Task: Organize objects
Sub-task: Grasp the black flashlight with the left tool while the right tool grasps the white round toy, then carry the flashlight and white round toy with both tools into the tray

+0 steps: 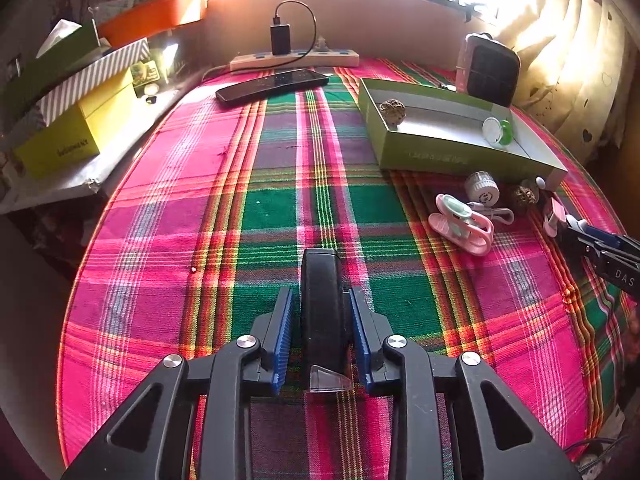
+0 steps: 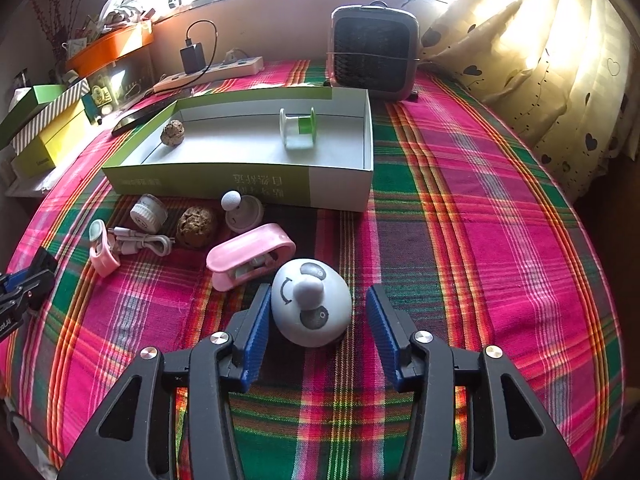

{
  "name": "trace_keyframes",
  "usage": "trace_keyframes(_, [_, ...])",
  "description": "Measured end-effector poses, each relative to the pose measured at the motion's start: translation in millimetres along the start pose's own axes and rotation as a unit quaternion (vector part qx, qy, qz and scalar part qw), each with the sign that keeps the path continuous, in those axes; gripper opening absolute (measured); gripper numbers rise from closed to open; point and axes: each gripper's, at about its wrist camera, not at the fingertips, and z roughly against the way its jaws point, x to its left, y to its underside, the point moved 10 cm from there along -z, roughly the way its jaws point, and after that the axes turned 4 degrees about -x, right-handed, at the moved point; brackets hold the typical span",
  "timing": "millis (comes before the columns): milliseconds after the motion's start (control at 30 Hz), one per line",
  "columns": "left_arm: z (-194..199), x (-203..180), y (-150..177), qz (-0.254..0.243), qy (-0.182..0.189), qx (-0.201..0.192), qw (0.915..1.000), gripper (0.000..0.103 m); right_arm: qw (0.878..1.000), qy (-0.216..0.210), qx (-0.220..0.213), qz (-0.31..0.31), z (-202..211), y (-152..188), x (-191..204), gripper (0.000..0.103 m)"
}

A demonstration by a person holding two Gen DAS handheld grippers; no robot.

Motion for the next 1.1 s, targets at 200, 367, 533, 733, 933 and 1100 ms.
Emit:
trace_keyframes(200, [-0.1,0.1,0.2,0.000,0.000,0.000,1.0000,0.025,1.000,-0.001,-0.001,-0.001,0.4,0.4,-0.2,0.041])
trace_keyframes(367, [-0.3,0.2,0.2,0.000,-0.001,0.000,1.0000,0.023,1.000,-0.005,-0.002,-0.001,0.7,0.6,0.3,0.041])
trace_keyframes(533, [0.9,0.7,-1.6,-0.002,0.000,0.000,1.0000,0.021,1.000,-0.007,-0.003,0.000,1.0,0.7,0.6,0.041])
trace_keyframes(733, [0.8,1.0,-1.0,-0.001,0.000,0.000,1.0000,0.021,1.000,-0.005,-0.004,-0.003,1.3,0.7,-1.4,0.040])
trace_keyframes(933, [0.8,-0.8,-2.1,-0.007,-0.001,0.000,1.0000,0.021,1.000,-0.007,-0.011,0.002,3.9,-2.3,1.4,0.040])
trace_keyframes(1100, [1.2,-4.2,-5.4,-0.006,0.004,-0.002,1.0000,0.021,1.000,-0.006,-0.014,0.001,5.3,-6.0,0.4,0.040])
